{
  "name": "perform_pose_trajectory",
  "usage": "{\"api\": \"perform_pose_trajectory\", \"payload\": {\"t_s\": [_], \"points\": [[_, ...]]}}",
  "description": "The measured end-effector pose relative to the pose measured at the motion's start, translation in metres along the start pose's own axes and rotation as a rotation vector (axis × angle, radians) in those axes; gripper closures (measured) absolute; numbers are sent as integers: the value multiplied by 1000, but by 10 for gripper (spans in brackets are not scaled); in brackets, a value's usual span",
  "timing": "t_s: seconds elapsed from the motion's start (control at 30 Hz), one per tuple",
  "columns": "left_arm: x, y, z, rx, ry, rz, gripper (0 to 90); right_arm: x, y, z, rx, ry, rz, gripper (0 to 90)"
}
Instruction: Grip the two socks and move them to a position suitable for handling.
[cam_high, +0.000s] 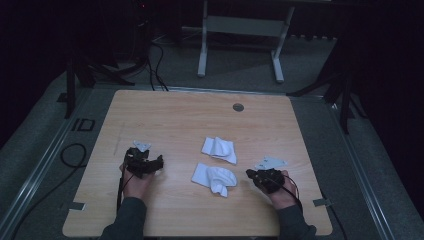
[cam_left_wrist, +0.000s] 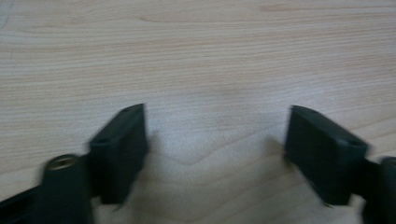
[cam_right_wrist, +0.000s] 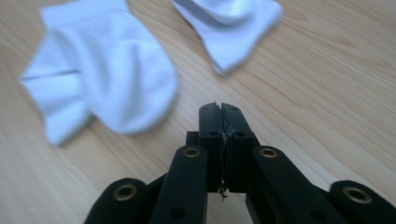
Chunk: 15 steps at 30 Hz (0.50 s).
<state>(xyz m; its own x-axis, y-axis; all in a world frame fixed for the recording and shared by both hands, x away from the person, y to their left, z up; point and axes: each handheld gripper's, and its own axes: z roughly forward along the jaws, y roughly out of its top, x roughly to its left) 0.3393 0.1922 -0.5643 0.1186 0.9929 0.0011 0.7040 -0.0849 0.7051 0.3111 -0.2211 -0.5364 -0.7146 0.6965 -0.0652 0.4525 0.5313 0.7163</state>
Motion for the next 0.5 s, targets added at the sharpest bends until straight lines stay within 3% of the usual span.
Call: {"api": "perform_pose_trajectory", "payload": {"t_s": [0.13, 0.33, 0.37, 0.5], "points": [[1, 0, -3, 10, -3, 7, 427, 9, 6, 4, -6, 25, -14, 891], [1, 0, -7, 21, -18, 21, 541, 23, 12, 14, 10, 61, -39, 891], [0, 0, -8, 28, -25, 26, 541, 25, 12, 16, 15, 64, -45, 891], [-4, 0, -12, 7, -60, 43, 691, 30, 11, 24, 43, 72, -57, 891]]}}
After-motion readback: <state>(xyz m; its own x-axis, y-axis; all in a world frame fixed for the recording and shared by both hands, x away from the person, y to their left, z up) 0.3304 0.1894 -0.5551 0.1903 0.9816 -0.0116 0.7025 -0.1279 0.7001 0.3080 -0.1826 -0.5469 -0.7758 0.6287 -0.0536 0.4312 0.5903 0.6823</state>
